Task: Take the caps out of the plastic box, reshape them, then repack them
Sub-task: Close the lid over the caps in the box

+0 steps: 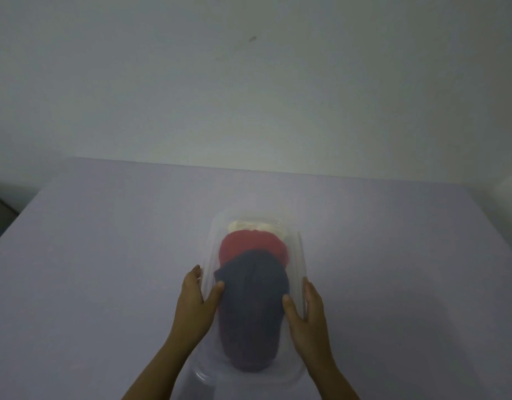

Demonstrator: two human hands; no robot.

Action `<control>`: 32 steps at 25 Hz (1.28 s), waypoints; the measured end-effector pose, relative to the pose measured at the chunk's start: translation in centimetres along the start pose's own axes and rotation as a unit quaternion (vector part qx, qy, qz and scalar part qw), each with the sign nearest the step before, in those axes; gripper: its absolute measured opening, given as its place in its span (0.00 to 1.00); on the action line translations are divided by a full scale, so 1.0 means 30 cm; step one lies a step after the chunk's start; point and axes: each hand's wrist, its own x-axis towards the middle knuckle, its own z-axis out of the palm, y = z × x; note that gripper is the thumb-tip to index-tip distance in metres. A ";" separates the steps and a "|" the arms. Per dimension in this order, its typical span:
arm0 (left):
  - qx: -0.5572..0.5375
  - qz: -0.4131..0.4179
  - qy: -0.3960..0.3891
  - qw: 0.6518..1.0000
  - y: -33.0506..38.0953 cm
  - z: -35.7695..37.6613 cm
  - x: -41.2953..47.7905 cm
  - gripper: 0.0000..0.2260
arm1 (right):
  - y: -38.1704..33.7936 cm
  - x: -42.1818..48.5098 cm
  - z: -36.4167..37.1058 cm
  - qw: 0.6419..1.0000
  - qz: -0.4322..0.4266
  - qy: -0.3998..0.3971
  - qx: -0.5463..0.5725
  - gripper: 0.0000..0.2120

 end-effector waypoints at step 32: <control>0.146 0.106 -0.009 0.984 -0.088 0.097 0.102 0.26 | 0.053 0.068 0.030 0.993 -0.047 0.058 -0.086 0.29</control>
